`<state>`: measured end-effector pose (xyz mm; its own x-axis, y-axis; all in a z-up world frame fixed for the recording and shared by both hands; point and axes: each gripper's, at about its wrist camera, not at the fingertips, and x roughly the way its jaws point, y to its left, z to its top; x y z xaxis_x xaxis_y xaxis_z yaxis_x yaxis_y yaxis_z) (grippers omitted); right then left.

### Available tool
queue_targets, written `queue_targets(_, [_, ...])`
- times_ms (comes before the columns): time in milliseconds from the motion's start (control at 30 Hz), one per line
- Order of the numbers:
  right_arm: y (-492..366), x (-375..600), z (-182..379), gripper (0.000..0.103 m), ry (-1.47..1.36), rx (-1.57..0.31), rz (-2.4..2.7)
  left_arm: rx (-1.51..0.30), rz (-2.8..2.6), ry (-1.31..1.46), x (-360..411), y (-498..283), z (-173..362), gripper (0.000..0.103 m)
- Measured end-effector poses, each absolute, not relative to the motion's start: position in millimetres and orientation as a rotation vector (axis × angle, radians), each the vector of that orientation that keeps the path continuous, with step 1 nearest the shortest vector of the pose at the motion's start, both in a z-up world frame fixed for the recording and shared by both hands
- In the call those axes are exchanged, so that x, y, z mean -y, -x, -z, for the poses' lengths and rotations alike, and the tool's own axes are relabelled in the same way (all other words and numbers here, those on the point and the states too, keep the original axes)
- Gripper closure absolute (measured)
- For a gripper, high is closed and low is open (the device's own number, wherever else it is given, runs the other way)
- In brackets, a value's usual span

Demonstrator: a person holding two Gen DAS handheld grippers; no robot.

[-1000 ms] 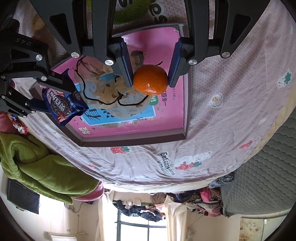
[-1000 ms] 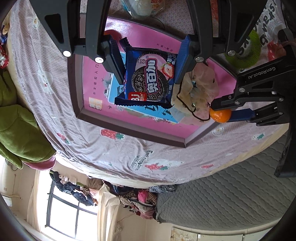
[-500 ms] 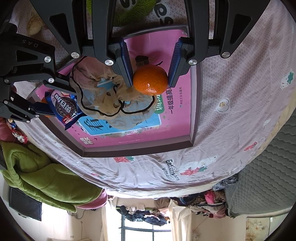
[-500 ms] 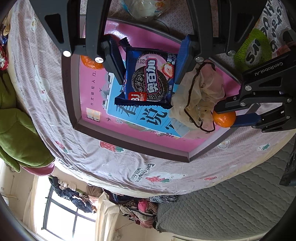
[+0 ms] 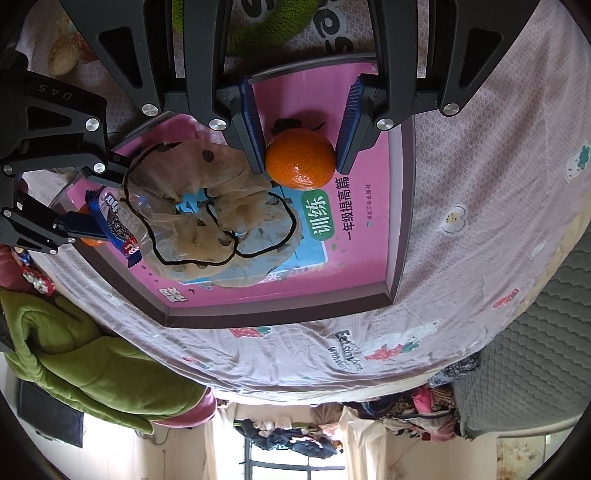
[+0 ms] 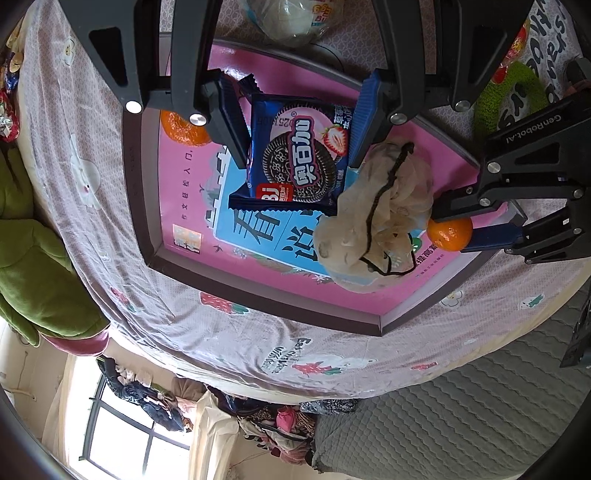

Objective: Organize objects
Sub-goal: 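Lower the cookie pack into the tray and open the right tool while the left tool releases the orange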

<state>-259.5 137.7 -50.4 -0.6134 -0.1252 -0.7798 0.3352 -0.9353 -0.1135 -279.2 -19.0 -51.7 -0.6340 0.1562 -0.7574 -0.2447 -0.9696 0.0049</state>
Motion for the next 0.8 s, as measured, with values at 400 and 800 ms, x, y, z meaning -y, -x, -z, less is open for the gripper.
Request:
queue_targets(400, [261.4,-139.7,51.6,0.051,-1.253,-0.368,2.588,-0.138,-2.643,1.229,21.1,280.9,51.6,0.062])
queue_targets(800, [262.8,-141.6,52.2,0.05,-1.283,-0.367,2.592,-0.136,-2.645,1.235,23.4,281.8,49.1,0.062])
